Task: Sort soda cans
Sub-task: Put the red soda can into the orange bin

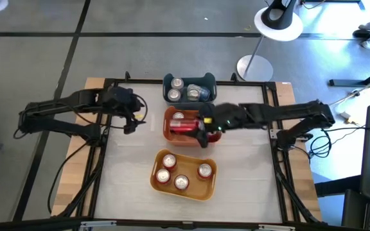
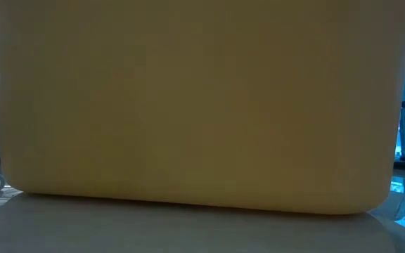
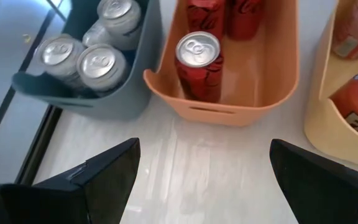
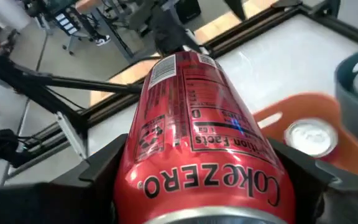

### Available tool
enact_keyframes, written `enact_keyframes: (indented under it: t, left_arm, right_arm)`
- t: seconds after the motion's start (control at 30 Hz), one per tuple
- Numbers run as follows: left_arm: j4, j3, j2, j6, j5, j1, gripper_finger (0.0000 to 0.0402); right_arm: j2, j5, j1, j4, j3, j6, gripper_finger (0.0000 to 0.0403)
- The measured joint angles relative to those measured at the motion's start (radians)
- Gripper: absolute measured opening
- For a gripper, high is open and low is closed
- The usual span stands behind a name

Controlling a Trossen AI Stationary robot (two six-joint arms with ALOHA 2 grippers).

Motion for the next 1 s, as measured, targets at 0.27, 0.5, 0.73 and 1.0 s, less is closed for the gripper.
enact_keyframes:
  t: [0.27, 0.5, 0.73, 1.0]
  left_arm:
    - [0.034, -0.059, -0.046, -0.074, -0.001, 0.053, 0.0347]
    - [0.17, -0.128, -0.046, -0.209, -0.001, 0.055, 0.0347]
    - [0.3, -0.2, -0.046, -0.292, 0.015, 0.054, 0.0347]
    - [0.428, -0.275, -0.046, -0.331, 0.025, 0.031, 0.0347]
  right_arm:
    - [0.098, -0.109, -0.14, -0.045, 0.033, -0.193, 0.0285]
    - [0.227, -0.073, -0.145, -0.375, 0.135, -0.323, 0.0285]
    - [0.297, -0.072, -0.144, -0.477, 0.14, -0.369, 0.0285]
    - [0.382, -0.07, -0.138, -0.475, 0.14, -0.425, 0.0285]
